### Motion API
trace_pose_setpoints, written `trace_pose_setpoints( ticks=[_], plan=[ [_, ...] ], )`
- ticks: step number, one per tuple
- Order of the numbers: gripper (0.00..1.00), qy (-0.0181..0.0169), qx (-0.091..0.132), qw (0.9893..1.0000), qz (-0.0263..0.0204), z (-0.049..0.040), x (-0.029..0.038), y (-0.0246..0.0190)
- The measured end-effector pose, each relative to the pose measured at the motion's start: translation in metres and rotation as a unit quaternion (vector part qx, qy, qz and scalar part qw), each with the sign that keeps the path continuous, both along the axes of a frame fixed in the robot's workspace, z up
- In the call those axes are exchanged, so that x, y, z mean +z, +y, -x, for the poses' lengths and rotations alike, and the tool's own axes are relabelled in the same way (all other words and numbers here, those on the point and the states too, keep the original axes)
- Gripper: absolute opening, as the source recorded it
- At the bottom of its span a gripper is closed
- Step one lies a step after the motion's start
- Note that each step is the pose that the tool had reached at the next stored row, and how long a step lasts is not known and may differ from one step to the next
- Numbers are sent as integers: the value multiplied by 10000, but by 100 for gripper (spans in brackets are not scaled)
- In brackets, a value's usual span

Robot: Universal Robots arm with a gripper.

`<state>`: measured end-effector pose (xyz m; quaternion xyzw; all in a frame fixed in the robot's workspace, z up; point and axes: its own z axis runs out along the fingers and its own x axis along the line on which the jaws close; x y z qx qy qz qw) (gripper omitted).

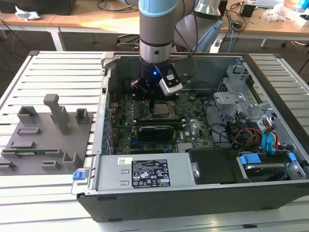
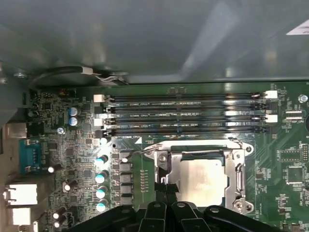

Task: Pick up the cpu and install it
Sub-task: 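Close the cpu cover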

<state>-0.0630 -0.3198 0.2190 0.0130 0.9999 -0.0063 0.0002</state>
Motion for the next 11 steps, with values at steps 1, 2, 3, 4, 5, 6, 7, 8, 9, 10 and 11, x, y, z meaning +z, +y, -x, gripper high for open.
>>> trace_pose_setpoints(
  ticks=[1,2,3,4,5,6,7,8,9,10,11],
  plan=[
    [11,0,1,10000,0,33,-4,0],
    [11,1,0,10000,1,49,-6,0],
    [11,0,0,10000,0,66,-9,0],
    [11,0,0,10000,1,78,-18,0],
    [11,0,0,10000,0,78,-21,-1],
    [11,1,1,10000,-1,72,-23,-1],
    [11,1,0,10000,-1,64,-24,0],
    [11,0,-1,10000,-2,53,-24,0],
    [11,0,-2,10000,-2,40,-24,0],
    [11,0,-3,10000,-2,15,-24,0],
    [11,0,-2,10000,-1,1,-24,0]
  ],
)
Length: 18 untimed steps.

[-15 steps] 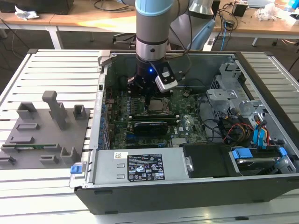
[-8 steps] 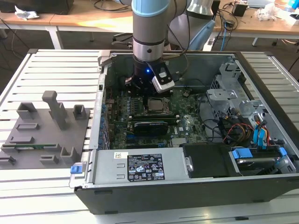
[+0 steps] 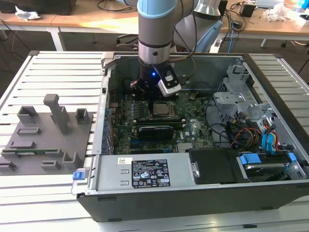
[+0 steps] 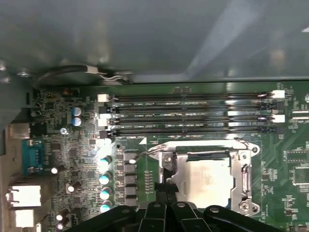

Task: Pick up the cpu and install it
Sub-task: 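Close the cpu cover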

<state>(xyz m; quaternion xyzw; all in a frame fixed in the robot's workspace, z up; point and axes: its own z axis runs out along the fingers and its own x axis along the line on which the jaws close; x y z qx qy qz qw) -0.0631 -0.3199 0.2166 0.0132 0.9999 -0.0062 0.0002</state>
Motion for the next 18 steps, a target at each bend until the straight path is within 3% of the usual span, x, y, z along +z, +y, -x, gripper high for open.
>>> trace_pose_setpoints(
  ticks=[5,13,18],
  plan=[
    [11,-1,-10,10000,-1,-18,-80,0],
    [11,2,-10,10000,2,-17,-146,-2],
    [11,0,-10,10000,-6,-18,-150,0]
  ],
)
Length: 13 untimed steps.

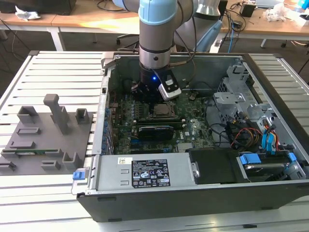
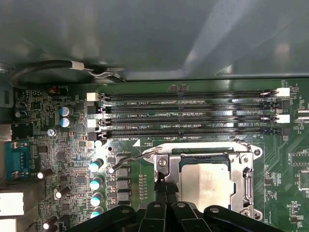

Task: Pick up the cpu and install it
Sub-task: 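Close the cpu cover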

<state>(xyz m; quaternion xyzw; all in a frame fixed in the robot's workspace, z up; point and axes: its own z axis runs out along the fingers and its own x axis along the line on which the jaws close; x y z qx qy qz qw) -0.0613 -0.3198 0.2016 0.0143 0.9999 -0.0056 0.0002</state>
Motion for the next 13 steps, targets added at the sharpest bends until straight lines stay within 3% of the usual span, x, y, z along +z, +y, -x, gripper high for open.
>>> trace_pose_setpoints(
  ticks=[4,8,13],
  plan=[
    [11,-4,0,10000,-5,-1,36,3],
    [11,0,0,10000,3,0,119,1],
    [11,-2,0,10000,3,0,283,0]
  ],
)
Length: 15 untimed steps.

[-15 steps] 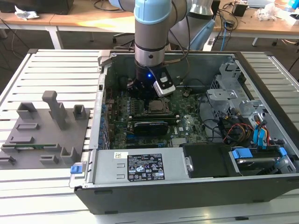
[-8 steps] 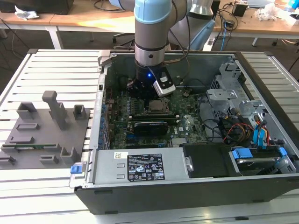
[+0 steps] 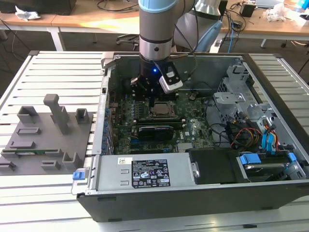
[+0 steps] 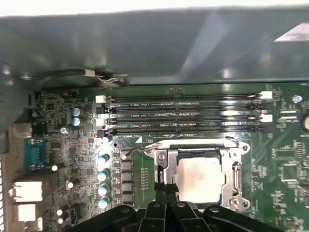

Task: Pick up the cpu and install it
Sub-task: 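Close the cpu cover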

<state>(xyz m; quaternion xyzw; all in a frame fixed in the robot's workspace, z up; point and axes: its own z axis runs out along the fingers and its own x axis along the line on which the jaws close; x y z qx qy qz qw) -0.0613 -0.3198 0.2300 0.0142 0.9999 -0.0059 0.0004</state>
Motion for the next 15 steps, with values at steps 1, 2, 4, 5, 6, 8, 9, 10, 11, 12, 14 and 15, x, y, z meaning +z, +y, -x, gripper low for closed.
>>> trace_pose_setpoints(
  ticks=[1,2,4,5,6,8,9,10,11,12,14,15],
  plan=[
    [11,-5,0,10000,0,0,32,0],
    [11,-7,0,10000,-1,0,34,0],
    [11,-7,-1,10000,-1,1,35,0],
    [11,-7,0,10000,0,1,35,0],
    [11,-7,0,10000,0,0,35,0],
    [11,-6,-1,10000,2,-15,36,0],
    [11,-7,-1,10000,0,-58,35,0],
    [11,-7,0,10000,0,-94,35,0],
    [11,-7,0,10000,0,-111,35,0],
    [11,-7,0,10000,0,-136,35,0],
    [11,-7,0,10000,0,-202,36,0],
    [11,-7,0,10000,0,-220,35,0]
  ],
)
